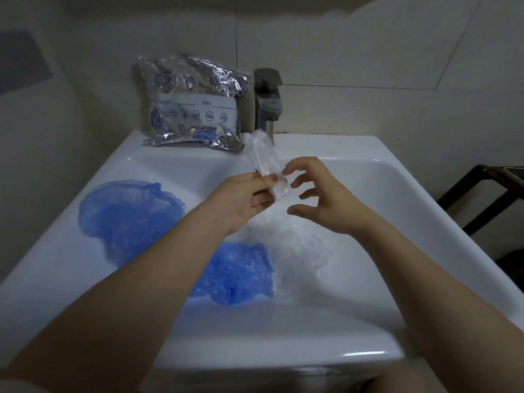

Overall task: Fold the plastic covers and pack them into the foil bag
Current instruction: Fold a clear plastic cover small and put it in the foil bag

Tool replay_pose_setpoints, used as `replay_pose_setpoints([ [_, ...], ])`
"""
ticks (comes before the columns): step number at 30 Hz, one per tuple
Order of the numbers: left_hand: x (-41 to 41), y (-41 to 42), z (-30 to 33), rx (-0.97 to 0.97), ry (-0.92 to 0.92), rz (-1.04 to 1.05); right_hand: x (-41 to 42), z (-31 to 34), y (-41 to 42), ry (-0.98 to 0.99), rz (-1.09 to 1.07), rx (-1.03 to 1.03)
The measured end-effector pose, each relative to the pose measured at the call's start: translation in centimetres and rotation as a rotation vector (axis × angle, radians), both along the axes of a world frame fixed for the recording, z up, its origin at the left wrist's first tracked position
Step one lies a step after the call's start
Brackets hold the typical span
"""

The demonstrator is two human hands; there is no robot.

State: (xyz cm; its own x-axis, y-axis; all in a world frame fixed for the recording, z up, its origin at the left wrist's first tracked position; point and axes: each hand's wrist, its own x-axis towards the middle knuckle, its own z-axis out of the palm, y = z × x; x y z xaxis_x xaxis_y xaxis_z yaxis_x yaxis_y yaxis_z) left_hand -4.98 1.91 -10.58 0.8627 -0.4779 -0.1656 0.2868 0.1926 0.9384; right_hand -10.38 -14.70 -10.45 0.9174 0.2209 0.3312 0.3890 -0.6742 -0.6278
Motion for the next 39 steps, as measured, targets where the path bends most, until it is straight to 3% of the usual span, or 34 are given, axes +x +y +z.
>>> replay_pose_setpoints([
  [2, -0.3, -0.1, 0.0, -0.001, 0.003, -0.038, 0.2, -0.2, 0.1, -0.057, -0.003, -0.077],
  [7, -0.5, -0.5, 0.1, 0.026, -0.004, -0.061, 0.3, -0.1, 0.5, -0.095, -0.042, 0.023],
  [13, -0.7, -0.7, -0.1, 0.103, -0.038, 0.041, 0.4, -0.6, 0.7, 0.027, -0.155, 0.121],
  [18, -0.8, -0.9, -0.2, 0.182, -0.080, -0.016, 0.3, -0.8, 0.8, 0.115, -0.227, 0.206],
  [24, -1.1, -1.0, 0.0, 0.238, -0.160, -0.089, 0.1, -0.1, 0.7, 0.233, -0.274, 0.374],
  [28, -1.4, -1.2, 0.2, 0.288, -0.197, -0.129, -0.1, 0.4, -0.1, 0.400, -0.150, 0.658],
  [31, -1.9, -1.3, 0.2, 0.397, -0.296, -0.159, -0.1, 0.4, -0.5, 0.440, -0.105, 0.718],
  [36, -1.7, -1.4, -0.3, 0.749, -0.521, -0.143, 0.0, 0.0, -0.6, 0.309, -0.160, 0.470],
  [39, -1.6, -1.2, -0.4, 0.723, -0.483, -0.115, 0.0, 0.0, 0.1, 0.198, -0.168, 0.412],
])
